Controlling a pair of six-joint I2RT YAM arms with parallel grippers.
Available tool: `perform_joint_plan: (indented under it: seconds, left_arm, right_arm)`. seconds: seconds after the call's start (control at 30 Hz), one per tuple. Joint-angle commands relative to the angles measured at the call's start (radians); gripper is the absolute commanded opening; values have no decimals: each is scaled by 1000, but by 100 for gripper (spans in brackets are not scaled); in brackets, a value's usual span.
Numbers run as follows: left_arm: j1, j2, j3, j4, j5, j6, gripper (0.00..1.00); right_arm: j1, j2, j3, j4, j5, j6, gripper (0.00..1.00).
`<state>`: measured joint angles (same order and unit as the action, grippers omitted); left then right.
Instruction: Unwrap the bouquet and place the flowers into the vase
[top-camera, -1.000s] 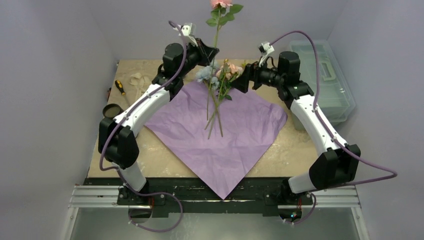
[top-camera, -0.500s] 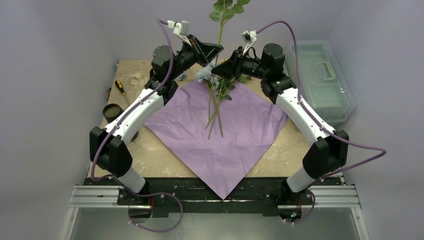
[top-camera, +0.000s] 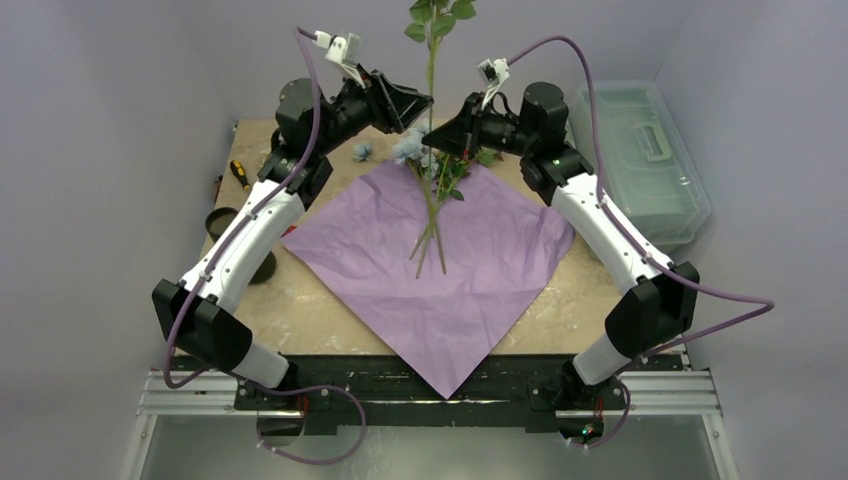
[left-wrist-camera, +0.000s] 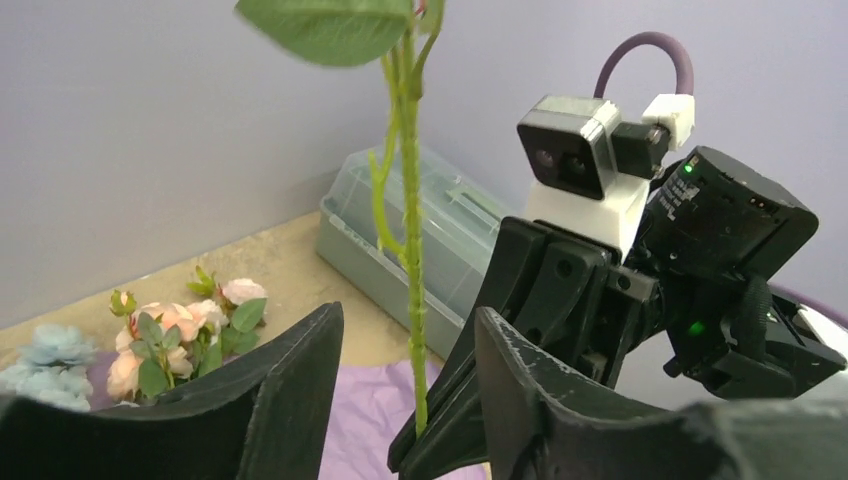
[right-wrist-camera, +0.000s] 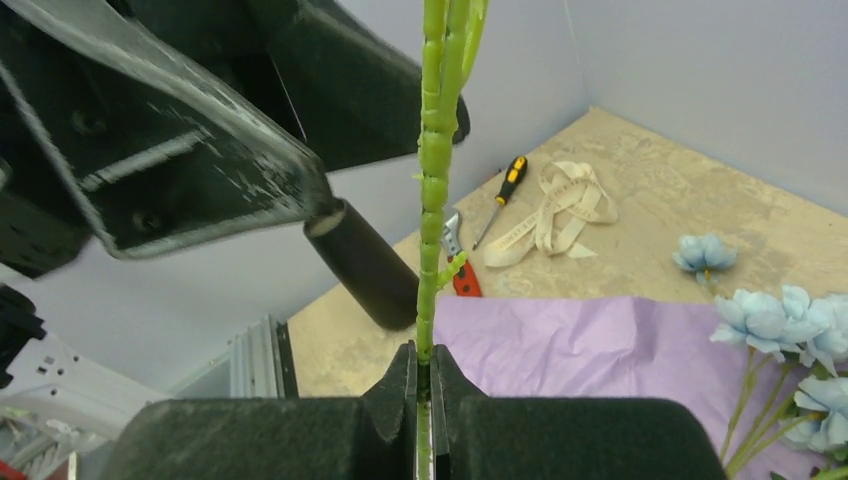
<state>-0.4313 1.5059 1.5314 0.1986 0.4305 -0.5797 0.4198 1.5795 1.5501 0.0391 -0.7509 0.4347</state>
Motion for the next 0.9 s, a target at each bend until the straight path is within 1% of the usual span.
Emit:
perform_joint_plan:
  seconds: [0.0, 0.03, 0.07, 0.13, 0.17, 0.23, 0.3, 0.37, 0.4, 0.5, 0.6, 0.63, 0.7, 0.73, 0.8, 0.83, 0.87]
  left_arm:
    - [17, 15, 201, -327, 76, 198, 54]
    - [28, 36, 244, -385, 97, 207, 55]
    - [46, 50, 269, -409, 138, 204, 56]
    - [85, 57, 275, -391, 235, 170, 57]
    - [99, 57, 273, -381, 262, 153, 57]
    - [115, 64, 286, -387, 293, 130, 53]
    - [127, 76, 302, -404, 320, 119, 47]
    - [142, 83, 308, -410, 340, 102, 36]
    - [148, 84, 308, -407, 349, 90, 33]
    - [161, 88, 302, -390, 400, 56, 29]
    - [161, 73, 266, -331, 454, 7, 30]
    - [163, 65, 252, -315, 462, -8, 27]
    - [173, 48, 216, -279, 462, -42, 5]
    - [185, 36, 194, -257, 455, -71, 0]
    - [218, 8, 155, -231, 429, -104, 0]
    - [240, -8, 141, -235, 413, -101, 0]
    - [263, -24, 131, -240, 399, -93, 0]
  right_arm:
    - [43, -36, 38, -79, -2, -142, 0]
    - [52, -42, 31, -86, -2, -155, 0]
    - [59, -50, 20, -85, -1, -164, 0]
    - [73, -63, -1, -85, 4, -179, 0]
    - [80, -66, -7, -88, 6, -187, 0]
    - [88, -71, -11, -100, 4, -200, 0]
    - [97, -76, -12, -116, 4, -220, 0]
    - [110, -83, -14, -138, 10, -259, 0]
    - [121, -85, -15, -154, 14, -285, 0]
    - [135, -85, -12, -205, 21, -341, 0]
    - [139, -80, -9, -233, 22, -361, 0]
    - [139, -78, -10, -235, 22, -364, 0]
    - [139, -77, -10, -236, 21, -367, 0]
    - [140, -76, -10, -236, 22, -367, 0]
    - [140, -73, -7, -237, 25, -365, 0]
    - [140, -72, -5, -239, 29, -360, 5]
    - [140, -70, -1, -239, 35, -348, 19]
